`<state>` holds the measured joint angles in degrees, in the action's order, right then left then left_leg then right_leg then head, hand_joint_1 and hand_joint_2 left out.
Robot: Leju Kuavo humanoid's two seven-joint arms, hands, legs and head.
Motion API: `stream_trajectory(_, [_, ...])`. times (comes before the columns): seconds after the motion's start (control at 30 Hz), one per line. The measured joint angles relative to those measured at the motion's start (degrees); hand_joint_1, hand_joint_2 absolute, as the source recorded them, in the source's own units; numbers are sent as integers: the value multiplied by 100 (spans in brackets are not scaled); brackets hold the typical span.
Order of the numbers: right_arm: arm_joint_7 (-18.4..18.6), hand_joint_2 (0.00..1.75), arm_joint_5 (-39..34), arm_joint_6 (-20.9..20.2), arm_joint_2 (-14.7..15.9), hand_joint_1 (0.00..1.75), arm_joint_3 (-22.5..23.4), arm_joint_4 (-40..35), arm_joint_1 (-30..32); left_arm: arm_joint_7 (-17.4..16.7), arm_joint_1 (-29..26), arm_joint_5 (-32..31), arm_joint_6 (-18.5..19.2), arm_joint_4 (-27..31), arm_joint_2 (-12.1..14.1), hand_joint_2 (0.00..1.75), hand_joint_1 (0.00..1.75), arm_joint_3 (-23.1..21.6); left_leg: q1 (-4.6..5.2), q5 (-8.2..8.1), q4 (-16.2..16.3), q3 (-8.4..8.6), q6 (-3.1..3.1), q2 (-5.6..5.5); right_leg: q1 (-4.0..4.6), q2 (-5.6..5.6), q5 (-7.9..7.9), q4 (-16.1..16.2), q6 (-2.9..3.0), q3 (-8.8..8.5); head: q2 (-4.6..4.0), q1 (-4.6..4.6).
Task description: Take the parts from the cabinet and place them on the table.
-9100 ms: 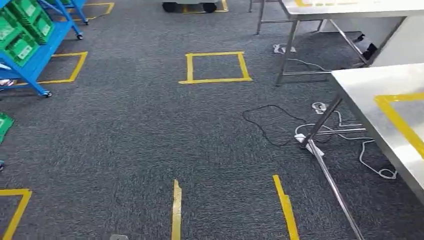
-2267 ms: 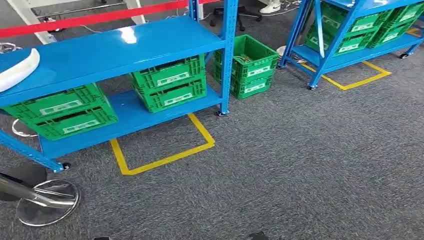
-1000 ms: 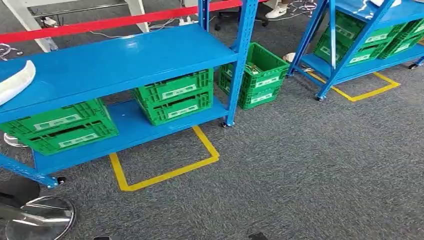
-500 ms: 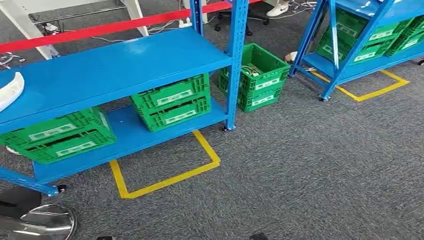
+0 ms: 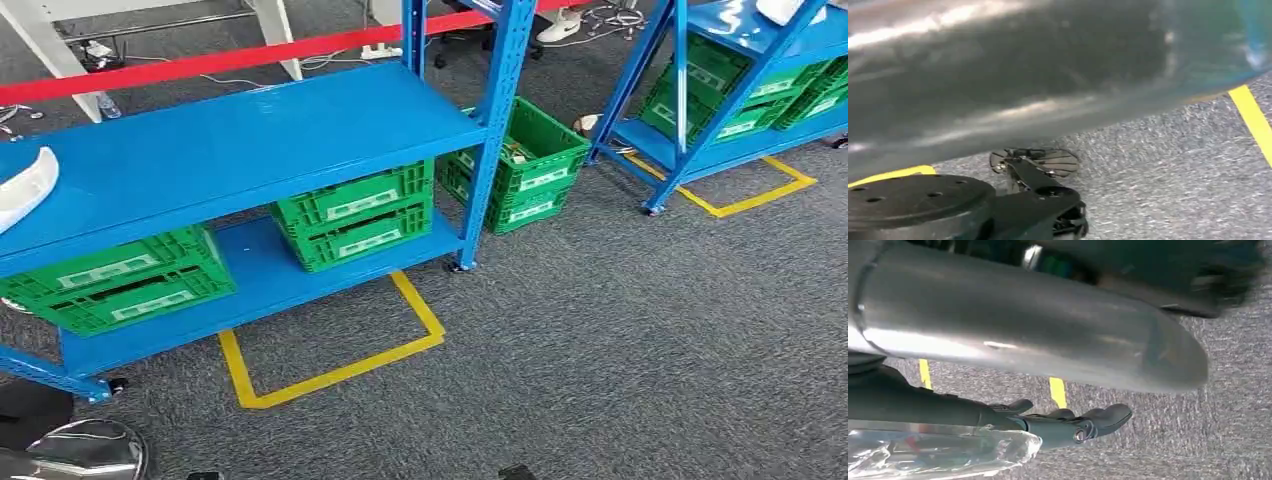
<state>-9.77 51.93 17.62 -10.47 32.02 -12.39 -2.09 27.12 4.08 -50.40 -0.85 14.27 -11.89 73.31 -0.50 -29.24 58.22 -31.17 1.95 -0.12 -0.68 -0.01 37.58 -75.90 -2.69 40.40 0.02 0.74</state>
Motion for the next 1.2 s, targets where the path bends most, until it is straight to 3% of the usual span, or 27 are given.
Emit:
stream_trajectory(0.03, [0, 0, 0, 0, 2, 0, 15, 0, 13, 0, -11, 0, 0, 0, 0, 0, 0, 0, 1, -36, 0, 52, -2, -6, 0, 0, -98, -82, 1, 128, -2, -7])
stream_trajectory(0.07, [0, 0, 0, 0, 2, 0, 31, 0, 21, 0, -22, 0, 0, 0, -2, 0, 0, 0, 1, -89, 0, 128, -9, -14, 0, -1, -383, 138, 8, 111, -2, -2])
stream_trajectory(0.13, [-4, 0, 4, 0, 2, 0, 42, 0, 16, 0, -19, 0, 0, 0, -13, 0, 0, 0, 0, -196, 0, 287, -42, -26, 0, -4, -1032, 1050, 44, -225, -2, -13])
stream_trajectory(0.17, [-4, 0, 7, 0, 2, 0, 50, 0, 19, 0, -22, 0, 0, 0, -15, 0, 0, 0, -1, -258, -3, 333, -75, -24, 5, -9, -1168, 1436, 74, -382, -2, -18])
stream_trajectory(0.2, [-4, 0, 7, -2, 2, 0, 59, 0, 15, 0, -8, 0, 0, 0, -15, 0, 0, 0, 42, -303, 18, 337, -120, -37, 32, -9, -1064, 1493, 94, -498, -2, -15])
stream_trajectory(0.23, [-4, 0, 9, 0, 2, 0, 66, 0, -9, -2, -3, 0, 0, 0, -15, 0, 0, 0, 38, -309, 10, 334, -146, -33, 30, -6, -1005, 1541, 154, -522, 0, -13])
stream_trajectory(0.3, [-7, 0, 9, 2, 2, 0, 74, 0, 14, 0, 3, 0, -2, 0, -22, 0, 0, 0, 26, -314, -61, 374, -198, -23, 52, 9, -971, 1565, 209, -522, 0, 20])
stream_trajectory(0.37, [-9, 0, 13, 0, 0, 0, 74, -2, 17, 4, 20, 0, -4, 9, -20, 0, 0, 0, 21, -410, 16, 416, -271, -21, 1, 3, -950, 1655, 275, -624, 0, 24])
stream_trajectory(0.4, [-11, 0, 13, 2, 0, 0, 74, -2, 13, 7, 30, 0, -4, 9, -22, 0, 0, 0, 17, -533, 275, 287, -294, -14, 1, -11, -926, 1686, 312, -679, 0, 68])
stream_trajectory(0.43, [-13, 0, 13, 2, 0, 0, 74, -2, 8, 5, 31, 0, -4, 9, -22, 0, 0, 0, 10, -703, 690, 50, -313, -14, 1, -17, -910, 1696, 333, -712, 0, 46])
stream_trajectory(0.5, [-13, 0, 15, 2, 0, 0, 79, -2, 15, 4, 9, 0, -4, 9, -22, 0, 0, 0, 8, -948, 1605, -546, -334, -14, 2, -10, -837, 1697, 350, -780, 0, 52])
stream_trajectory(0.53, [-13, 0, 15, 2, 0, 0, 81, -2, 16, 4, -10, 0, -4, 9, -22, 0, 0, 0, 6, -870, 1744, -709, -337, -14, 2, 1, -799, 1697, 349, -827, 0, 55])
stream_trajectory(0.57, [-15, 0, 17, 2, 0, 0, 81, -2, 16, 4, -18, 0, -4, 9, -22, 0, 0, 0, 6, -631, 1637, -750, -332, -14, 2, 15, -755, 1697, 345, -892, 0, 57])
stream_trajectory(0.67, [-22, 0, 24, 0, 0, 0, 83, -2, 16, 4, -18, 0, -4, 11, -17, 0, 0, 0, 17, 384, 417, -411, -244, -11, 3, 22, -612, 1705, 313, -1110, 0, 57])
stream_trajectory(0.73, [-26, 0, 26, -2, -4, 0, 85, 0, 10, 4, -8, -2, -2, 13, -9, 0, 0, 0, 68, 197, 112, -233, -172, 7, 21, 29, -532, 1716, 223, -1081, 0, 68])
stream_trajectory(0.8, [-28, 0, 28, -4, -7, 0, 88, 0, 5, 7, -10, -7, -18, 17, -7, 0, 0, 0, 82, 167, 119, -245, -145, -15, 9, -30, -532, 1768, 161, -1121, 0, 50])
stream_trajectory(0.83, [-28, 0, 33, -4, -4, 0, 88, 0, -11, 7, -16, -18, -46, 17, -6, 0, 0, 0, 70, 174, 63, -213, -117, -42, 21, -59, -519, 1790, 127, -1231, 0, 61])
stream_trajectory(0.87, [-24, 0, 50, -4, -4, 0, 90, 0, -6, 4, -22, -24, -66, 17, -11, 0, 0, 0, 12, 201, -20, -132, -89, -57, 4, -47, -457, 1764, 102, -1213, 0, 50])
stream_trajectory(0.9, [-26, 0, 59, -4, -7, 0, 90, 0, -11, 7, -12, -22, -77, 20, -13, 0, 0, 0, 14, 194, -49, -89, -53, -74, 16, -19, -358, 1553, 78, -1134, -2, 22])
stream_trajectory(0.97, [-24, 0, 61, -15, -4, 0, 107, 0, -38, 7, 2, -26, -74, 20, -13, 0, 0, 0, 15, 158, -49, -76, -14, -107, -3, -13, -7, 667, 45, -610, -2, 0])
stream_trajectory(1.03, [-22, 0, 63, -17, -4, 0, 123, 0, -31, 15, -6, -50, -66, 20, -15, 0, 0, 0, 16, 114, -46, -49, -15, -172, 0, -10, 144, -11, 22, -114, -2, -2])
stream_trajectory(1.07, [-22, 0, 68, -17, -4, 0, 127, 0, -16, 15, -12, -59, -77, 20, -18, 0, 0, 0, 15, 93, -46, -19, -18, -223, -4, -11, -6, 2, 17, -36, -2, -4])
stream_trajectory(1.13, [-24, 0, 83, -17, -4, 0, 131, 0, -4, 17, -11, -66, -96, 20, -31, 0, 0, 0, 7, 30, -45, 77, -48, -364, -17, 18, -640, 747, 19, -276, -2, -7])
stream_trajectory(1.17, [-24, 0, 85, -17, -4, 0, 133, 0, 1, 22, -7, -68, -98, 20, -37, 0, 0, 0, -1, -4, -43, 131, -74, -425, -37, 138, -950, 1258, 19, -485, -2, -6])
stream_trajectory(1.2, [-22, 0, 87, -20, -4, 0, 136, 2, 14, 22, -4, -68, -98, 20, -37, 0, 0, 0, -3, -34, -42, 144, -105, -482, -61, 422, -963, 1511, 29, -627, -2, -11])
